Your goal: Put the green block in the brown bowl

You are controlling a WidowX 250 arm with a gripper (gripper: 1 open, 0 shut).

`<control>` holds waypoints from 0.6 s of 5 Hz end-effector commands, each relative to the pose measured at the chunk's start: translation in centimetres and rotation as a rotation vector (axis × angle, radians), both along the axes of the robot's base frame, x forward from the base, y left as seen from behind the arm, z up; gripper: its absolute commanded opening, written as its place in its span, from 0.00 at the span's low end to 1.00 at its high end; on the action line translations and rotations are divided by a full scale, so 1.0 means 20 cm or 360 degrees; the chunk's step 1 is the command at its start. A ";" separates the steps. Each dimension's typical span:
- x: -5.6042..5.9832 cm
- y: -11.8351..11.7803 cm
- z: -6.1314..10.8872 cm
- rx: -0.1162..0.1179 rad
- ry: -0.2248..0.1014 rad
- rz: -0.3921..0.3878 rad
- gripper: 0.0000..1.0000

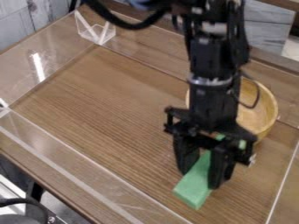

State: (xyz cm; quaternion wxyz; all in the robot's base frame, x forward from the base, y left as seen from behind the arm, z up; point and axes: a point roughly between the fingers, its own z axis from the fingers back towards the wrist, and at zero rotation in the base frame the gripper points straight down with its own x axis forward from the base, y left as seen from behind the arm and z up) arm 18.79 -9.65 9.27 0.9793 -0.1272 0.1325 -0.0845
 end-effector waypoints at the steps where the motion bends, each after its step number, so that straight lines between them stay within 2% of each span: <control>1: 0.06 -0.07 0.15 -0.0041 -0.0137 0.0058 0.00; 3: 0.09 -0.04 0.20 -0.0075 -0.0181 0.0104 0.00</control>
